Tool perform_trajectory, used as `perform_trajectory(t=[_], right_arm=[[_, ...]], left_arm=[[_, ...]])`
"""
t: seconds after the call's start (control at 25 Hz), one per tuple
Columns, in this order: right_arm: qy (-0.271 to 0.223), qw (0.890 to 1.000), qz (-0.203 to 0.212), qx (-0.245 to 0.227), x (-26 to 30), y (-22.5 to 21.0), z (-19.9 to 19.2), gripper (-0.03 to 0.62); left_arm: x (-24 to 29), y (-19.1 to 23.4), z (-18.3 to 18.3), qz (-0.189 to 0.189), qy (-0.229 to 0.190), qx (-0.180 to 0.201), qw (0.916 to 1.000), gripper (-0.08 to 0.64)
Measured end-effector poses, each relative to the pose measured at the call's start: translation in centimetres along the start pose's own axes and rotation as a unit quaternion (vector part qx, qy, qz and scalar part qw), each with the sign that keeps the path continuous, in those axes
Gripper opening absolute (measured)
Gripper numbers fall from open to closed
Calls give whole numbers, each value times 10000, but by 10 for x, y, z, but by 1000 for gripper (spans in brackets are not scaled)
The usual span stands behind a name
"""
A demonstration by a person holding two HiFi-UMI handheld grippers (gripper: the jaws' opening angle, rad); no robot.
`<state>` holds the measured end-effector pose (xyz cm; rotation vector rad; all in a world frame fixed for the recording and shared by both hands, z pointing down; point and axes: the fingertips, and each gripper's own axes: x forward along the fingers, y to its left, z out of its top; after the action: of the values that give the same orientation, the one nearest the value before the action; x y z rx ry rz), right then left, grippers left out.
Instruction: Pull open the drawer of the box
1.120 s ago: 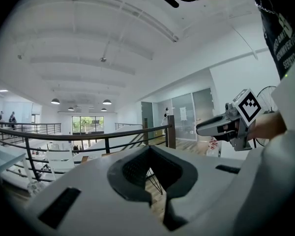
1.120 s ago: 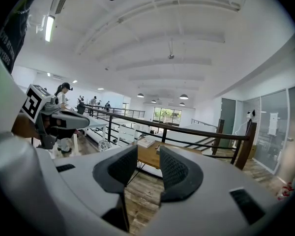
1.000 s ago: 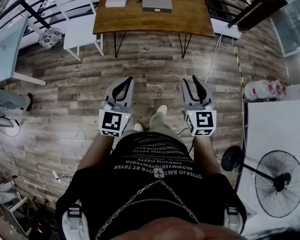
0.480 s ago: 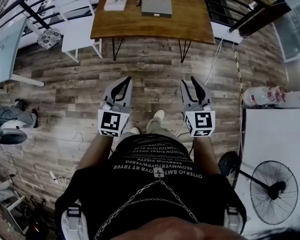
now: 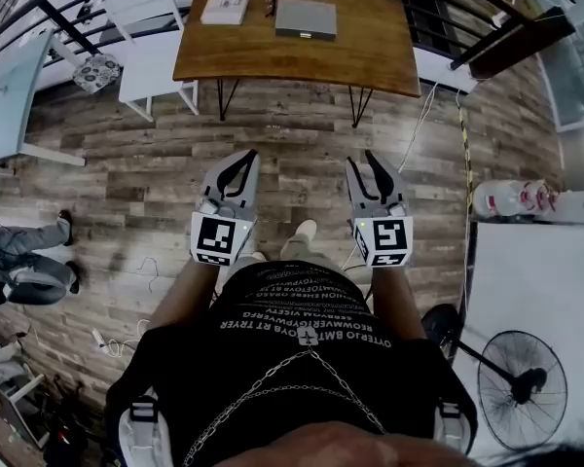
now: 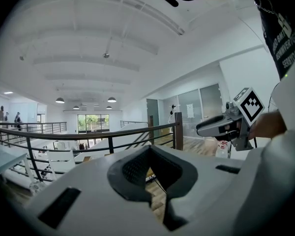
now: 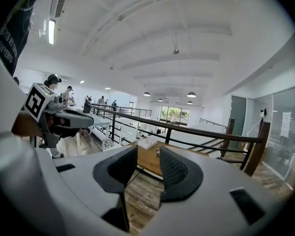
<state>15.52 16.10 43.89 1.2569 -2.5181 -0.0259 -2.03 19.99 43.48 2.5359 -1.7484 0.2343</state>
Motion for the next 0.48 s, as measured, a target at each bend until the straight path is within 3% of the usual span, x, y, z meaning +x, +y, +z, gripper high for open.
perform_trajectory(t=[0.48], right_arm=[[-260,9992,310,-16,21,-33,14,137]], left_arm=[[30,-5,22,312,-20,121,9994,6]])
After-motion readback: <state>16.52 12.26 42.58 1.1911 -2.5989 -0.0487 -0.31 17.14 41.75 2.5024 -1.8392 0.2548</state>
